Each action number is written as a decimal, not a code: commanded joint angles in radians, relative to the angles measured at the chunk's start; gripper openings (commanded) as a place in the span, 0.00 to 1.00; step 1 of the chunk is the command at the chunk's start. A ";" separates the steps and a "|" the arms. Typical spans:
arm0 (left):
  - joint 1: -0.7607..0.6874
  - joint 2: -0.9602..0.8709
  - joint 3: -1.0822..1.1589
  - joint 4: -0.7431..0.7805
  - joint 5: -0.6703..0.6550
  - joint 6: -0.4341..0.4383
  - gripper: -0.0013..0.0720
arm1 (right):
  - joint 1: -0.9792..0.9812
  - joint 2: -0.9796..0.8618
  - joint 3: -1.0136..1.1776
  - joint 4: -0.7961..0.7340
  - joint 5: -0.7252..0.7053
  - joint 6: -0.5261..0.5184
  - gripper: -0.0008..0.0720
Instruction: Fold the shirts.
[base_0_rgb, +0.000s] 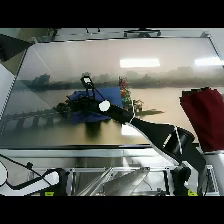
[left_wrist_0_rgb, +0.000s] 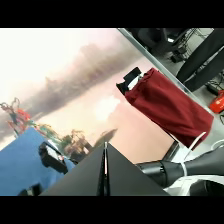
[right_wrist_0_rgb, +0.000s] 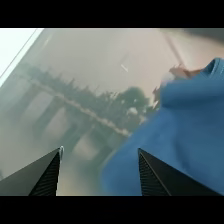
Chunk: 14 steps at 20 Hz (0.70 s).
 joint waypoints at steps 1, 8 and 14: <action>0.011 0.032 -0.072 -0.012 -0.007 0.013 0.05 | -0.061 0.029 0.031 -0.012 0.100 -0.054 0.74; 0.011 0.092 -0.323 -0.013 0.013 0.035 0.05 | -0.529 0.233 0.030 -0.441 0.703 0.407 0.73; 0.011 0.093 -0.419 -0.013 0.007 0.046 0.05 | -0.683 0.119 -0.026 -0.612 0.961 0.576 0.98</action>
